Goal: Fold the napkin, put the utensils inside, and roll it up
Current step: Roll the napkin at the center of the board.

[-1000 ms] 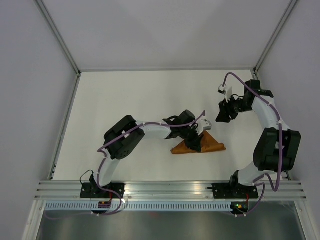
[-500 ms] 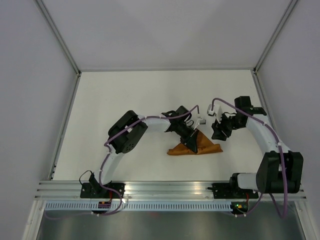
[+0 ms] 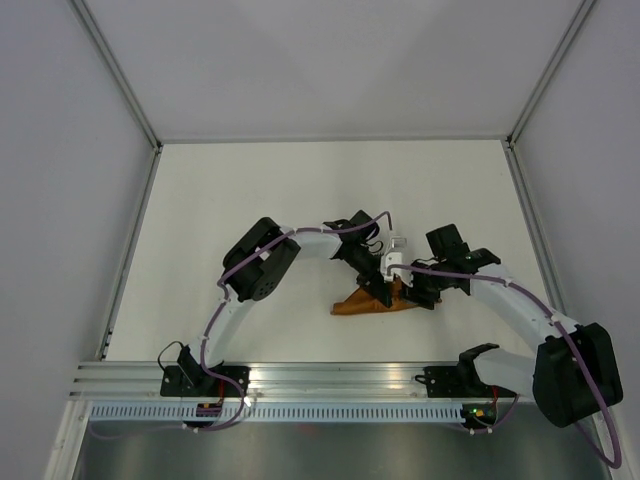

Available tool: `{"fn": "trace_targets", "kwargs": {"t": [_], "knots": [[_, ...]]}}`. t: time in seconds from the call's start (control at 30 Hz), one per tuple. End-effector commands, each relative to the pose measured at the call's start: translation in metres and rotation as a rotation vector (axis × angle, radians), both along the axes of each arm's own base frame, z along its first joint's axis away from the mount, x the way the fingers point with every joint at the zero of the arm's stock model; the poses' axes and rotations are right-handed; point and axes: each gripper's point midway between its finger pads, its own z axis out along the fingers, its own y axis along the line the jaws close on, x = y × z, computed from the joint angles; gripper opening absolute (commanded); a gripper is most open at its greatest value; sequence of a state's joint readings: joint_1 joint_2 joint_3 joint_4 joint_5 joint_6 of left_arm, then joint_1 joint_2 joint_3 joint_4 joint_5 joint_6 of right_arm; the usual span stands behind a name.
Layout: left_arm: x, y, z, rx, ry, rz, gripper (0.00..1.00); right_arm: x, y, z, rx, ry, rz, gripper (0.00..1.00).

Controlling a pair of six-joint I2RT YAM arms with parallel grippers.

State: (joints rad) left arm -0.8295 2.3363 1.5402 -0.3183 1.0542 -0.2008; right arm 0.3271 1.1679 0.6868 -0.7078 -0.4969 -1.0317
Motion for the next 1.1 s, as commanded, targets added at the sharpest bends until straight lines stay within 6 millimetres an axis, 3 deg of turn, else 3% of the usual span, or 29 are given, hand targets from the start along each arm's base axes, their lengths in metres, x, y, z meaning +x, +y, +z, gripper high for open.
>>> {"fn": "trace_targets", "kwargs": {"t": [0.0, 0.4, 0.67, 0.83, 0.93, 1.07], "knots": [[-0.014, 0.043, -0.079, 0.348, 0.061, 0.074, 0.02, 0.009, 0.005, -0.009, -0.045, -0.084, 0.016, 0.60], [-0.012, 0.043, -0.078, 0.353, 0.079, 0.085, 0.02, -0.006, 0.027, -0.027, -0.081, -0.110, 0.098, 0.60], [-0.007, 0.043, -0.077, 0.348, 0.092, 0.095, 0.02, -0.014, 0.026, -0.040, -0.107, -0.076, 0.116, 0.58], [-0.006, 0.043, -0.075, 0.343, 0.099, 0.098, 0.03, -0.015, 0.024, -0.047, -0.119, -0.054, 0.107, 0.45], [-0.005, 0.042, -0.075, 0.340, 0.096, 0.102, 0.08, -0.015, 0.026, -0.049, -0.119, -0.043, 0.106, 0.25], [0.002, 0.035, -0.062, 0.292, 0.062, 0.140, 0.21, -0.016, 0.026, -0.050, -0.111, -0.010, 0.110, 0.22]]}}
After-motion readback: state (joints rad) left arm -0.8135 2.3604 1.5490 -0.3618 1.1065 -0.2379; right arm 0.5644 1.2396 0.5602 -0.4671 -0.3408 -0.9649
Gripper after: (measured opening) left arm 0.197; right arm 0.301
